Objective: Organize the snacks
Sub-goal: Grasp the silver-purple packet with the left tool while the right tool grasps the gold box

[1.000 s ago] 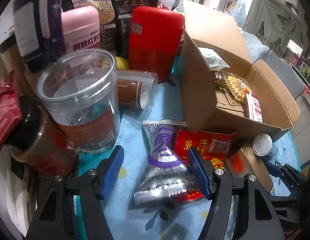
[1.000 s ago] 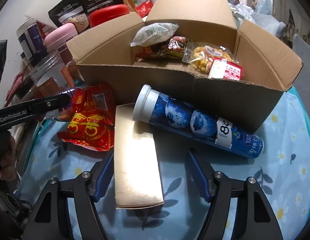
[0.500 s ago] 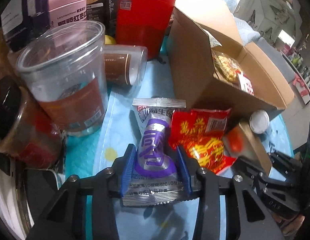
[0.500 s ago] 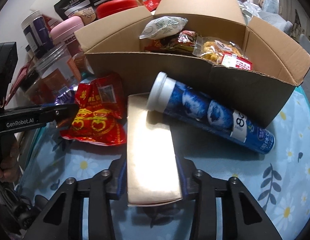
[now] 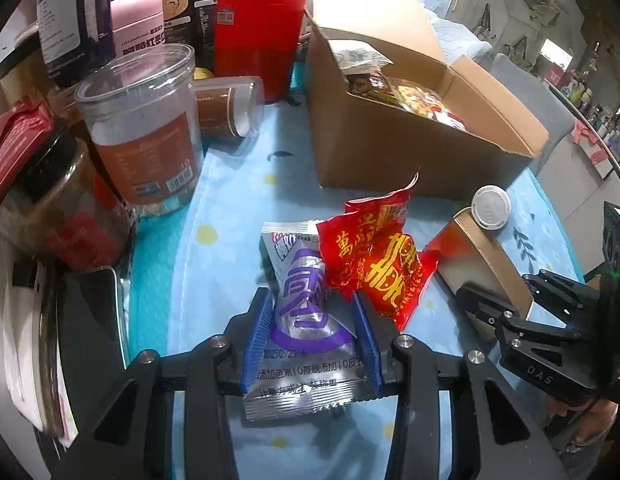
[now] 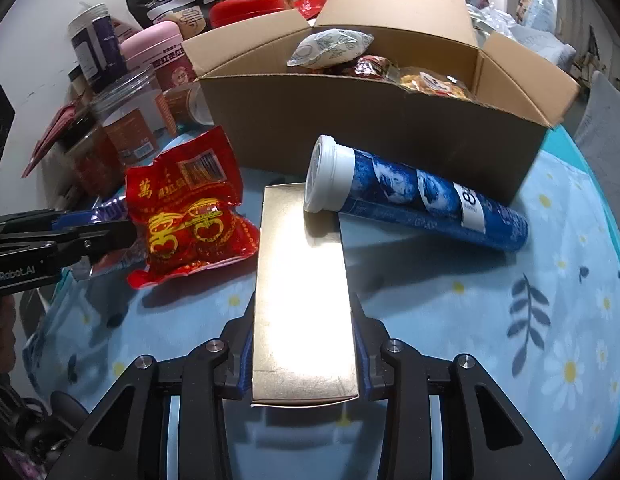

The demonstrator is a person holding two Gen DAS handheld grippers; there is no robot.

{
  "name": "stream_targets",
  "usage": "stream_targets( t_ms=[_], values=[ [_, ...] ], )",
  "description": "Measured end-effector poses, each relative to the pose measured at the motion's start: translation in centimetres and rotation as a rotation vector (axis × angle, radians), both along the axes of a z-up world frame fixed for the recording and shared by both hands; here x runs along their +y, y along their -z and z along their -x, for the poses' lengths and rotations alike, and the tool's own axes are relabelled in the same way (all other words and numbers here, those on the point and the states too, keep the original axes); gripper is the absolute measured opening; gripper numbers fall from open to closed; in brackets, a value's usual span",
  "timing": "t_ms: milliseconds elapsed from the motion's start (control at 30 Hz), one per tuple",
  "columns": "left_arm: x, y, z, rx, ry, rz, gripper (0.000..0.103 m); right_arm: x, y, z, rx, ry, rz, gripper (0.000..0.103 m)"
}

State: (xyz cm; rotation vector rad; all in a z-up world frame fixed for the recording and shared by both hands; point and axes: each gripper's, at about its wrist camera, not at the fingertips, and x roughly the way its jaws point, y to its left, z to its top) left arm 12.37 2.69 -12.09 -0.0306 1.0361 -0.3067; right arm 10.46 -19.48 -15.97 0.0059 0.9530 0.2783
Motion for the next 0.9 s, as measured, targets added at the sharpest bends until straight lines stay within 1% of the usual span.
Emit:
stream_targets(
  t_ms=[267,400,500,700,767,900],
  values=[
    [-0.8,0.1,2.7,0.029,0.026,-0.007,0.041,-0.6,0.1,1.6,0.003,-0.003,-0.001,0.038],
    [-1.0,0.1,4.1,0.046,0.043,-0.014,0.041,-0.8,0.1,3.1,0.008,-0.009,-0.004,0.038],
    [-1.0,0.5,4.2,0.057,0.041,-0.018,0.041,-0.8,0.1,4.0,0.013,-0.022,-0.008,0.038],
    [-1.0,2.3,3.6,0.126,0.044,0.001,0.041,-0.7,0.1,4.1,0.012,-0.026,0.006,0.038],
    [-1.2,2.3,3.7,0.102,0.046,-0.007,0.041,-0.5,0.1,3.8,0.010,-0.026,0.016,0.039],
    [-1.9,2.4,3.5,0.076,0.051,-0.051,0.041,-0.1,0.3,3.4,0.016,-0.030,0.046,0.039]
  ],
)
